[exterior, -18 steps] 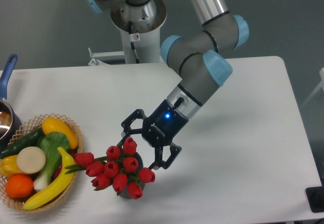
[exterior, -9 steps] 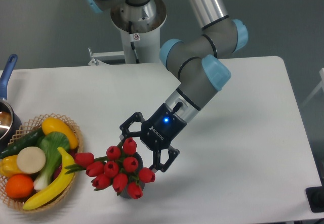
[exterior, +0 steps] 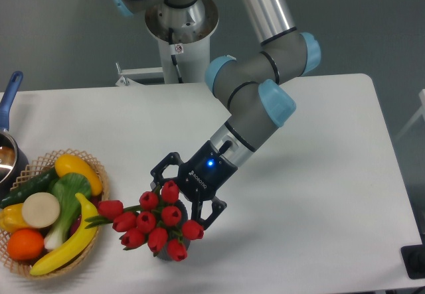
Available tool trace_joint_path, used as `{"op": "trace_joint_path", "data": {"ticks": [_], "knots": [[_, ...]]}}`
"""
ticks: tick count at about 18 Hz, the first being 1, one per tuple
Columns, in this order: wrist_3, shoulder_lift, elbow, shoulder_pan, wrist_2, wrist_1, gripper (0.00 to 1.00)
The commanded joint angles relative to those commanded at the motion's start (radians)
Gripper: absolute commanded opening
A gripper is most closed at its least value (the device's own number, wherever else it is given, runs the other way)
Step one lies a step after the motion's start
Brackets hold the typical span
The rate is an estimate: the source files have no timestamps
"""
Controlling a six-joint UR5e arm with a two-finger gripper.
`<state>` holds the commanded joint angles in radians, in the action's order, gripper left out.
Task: Pick up the flowers from the vase
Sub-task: 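Lower the gripper around the tulip stems and close on them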
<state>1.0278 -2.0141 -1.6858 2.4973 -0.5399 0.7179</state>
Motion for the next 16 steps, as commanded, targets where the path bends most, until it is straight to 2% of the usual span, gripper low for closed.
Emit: {"op": "trace_joint_path", "data": {"ticks": [3, 5, 16], "knots": [[0.0, 0.0, -0.003, 0.0, 0.002, 0.0, 0.14], [0.0, 0.002, -0.002, 0.002, 0.002, -0.002, 0.0], [-0.034, 0.038, -0.002, 0.017, 0.006, 0.0, 0.0]]}}
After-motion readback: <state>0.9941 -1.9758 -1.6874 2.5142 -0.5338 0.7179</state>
